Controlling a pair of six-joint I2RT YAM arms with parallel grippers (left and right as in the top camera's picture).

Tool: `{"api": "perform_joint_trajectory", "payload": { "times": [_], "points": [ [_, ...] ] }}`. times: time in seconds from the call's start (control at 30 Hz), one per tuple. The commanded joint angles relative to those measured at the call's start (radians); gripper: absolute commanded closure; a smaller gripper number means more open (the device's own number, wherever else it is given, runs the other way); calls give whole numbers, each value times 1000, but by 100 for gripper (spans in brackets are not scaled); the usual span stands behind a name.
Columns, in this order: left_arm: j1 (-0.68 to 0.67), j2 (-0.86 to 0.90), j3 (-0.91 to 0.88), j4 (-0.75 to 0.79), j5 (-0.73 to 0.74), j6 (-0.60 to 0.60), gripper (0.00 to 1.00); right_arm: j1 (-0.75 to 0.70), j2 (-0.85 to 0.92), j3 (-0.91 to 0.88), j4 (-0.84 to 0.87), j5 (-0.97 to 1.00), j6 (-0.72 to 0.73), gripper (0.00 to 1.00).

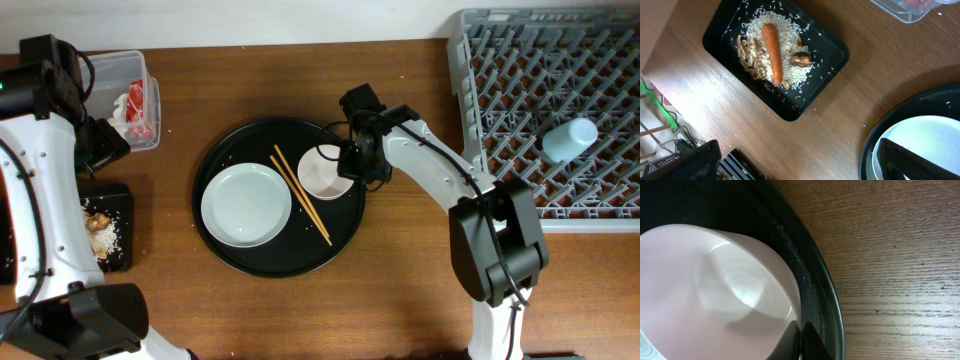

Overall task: Sort waste into correct bins and load items into the dishwasher rack
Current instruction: 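Lift the white bowl and carry it right to the dish rack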

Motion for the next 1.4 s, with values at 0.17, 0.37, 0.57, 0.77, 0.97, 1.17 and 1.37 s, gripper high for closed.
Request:
{"api": "perform_joint_trajectory", "payload": {
  "times": [0.17, 0.37, 0.57, 0.77, 0.97, 1.17, 1.37],
  "points": [
    [4, -13, 3, -1, -3, -12, 1, -79, -41, 203, -134, -1, -88, 96],
    [4, -13, 3, -1, -3, -12, 1, -254, -53, 504, -321, 55, -235, 96],
    [4, -13, 3, -1, -3, -12, 1, -502, -53, 754, -391, 146, -295, 96],
    [4, -13, 3, -1, -3, -12, 1, -710, -41, 772, -333, 557, -296, 96],
    [4, -13, 3, -1, -3, -12, 1, -890, -8, 772, -175, 580, -443, 96],
    [4, -13, 3, -1, -3, -12, 1, -1039, 71, 771, -114, 635, -554, 95],
    [4, -13, 3, -1, -3, -12, 1, -1087, 182, 771, -102, 696, -615, 96]
  ]
}}
